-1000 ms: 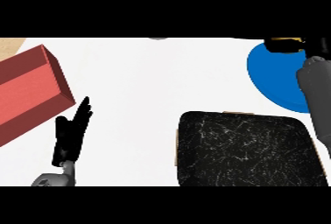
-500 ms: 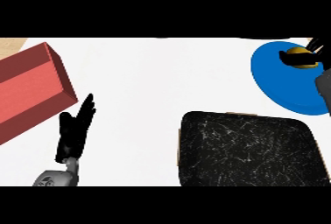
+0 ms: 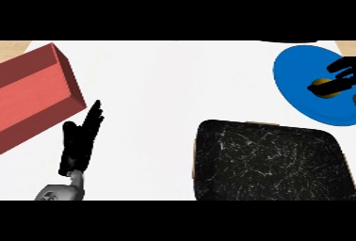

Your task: Pick the lemon from the tray and place it in the plate

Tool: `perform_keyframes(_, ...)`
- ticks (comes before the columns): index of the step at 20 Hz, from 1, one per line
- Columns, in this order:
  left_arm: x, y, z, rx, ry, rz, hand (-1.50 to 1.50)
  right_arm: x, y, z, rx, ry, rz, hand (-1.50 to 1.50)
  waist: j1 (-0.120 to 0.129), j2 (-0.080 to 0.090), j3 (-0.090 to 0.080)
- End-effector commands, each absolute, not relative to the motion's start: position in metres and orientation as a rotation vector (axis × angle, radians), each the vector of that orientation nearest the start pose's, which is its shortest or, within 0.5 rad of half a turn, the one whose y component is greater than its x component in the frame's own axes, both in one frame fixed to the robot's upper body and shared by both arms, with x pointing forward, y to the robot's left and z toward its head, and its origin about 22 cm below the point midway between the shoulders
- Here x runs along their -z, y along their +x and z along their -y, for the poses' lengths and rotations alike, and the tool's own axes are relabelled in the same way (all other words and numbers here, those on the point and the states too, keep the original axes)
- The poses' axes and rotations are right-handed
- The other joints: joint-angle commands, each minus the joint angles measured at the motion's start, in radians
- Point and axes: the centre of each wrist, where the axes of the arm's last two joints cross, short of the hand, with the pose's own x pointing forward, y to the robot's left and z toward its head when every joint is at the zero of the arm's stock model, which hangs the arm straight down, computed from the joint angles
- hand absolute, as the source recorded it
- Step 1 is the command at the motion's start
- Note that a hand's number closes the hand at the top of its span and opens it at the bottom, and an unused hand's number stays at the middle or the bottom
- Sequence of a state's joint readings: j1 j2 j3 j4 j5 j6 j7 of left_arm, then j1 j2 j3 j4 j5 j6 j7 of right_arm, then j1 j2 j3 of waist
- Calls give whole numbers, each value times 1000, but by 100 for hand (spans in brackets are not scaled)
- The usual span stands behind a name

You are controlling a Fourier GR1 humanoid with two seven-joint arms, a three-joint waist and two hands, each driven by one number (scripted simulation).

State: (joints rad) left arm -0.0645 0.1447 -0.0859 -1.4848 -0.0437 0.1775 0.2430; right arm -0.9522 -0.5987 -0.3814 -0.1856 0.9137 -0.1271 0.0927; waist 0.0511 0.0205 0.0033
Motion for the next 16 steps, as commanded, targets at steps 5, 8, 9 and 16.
perform_keyframes(5,12,253,-236,55,194,1305,0,-91,400,422,-472,-876,1215,-150,-14,-3,0)
perform_keyframes(8,10,254,-249,41,235,1299,0,-90,395,429,-234,-818,1420,-150,-30,-7,2)
perform_keyframes(9,7,256,-246,31,228,1300,0,-95,402,421,-132,-765,1476,-150,-38,-13,2)
perform_keyframes(16,17,250,-249,38,220,1294,0,-87,372,463,63,-607,1577,-150,-33,-11,-1)
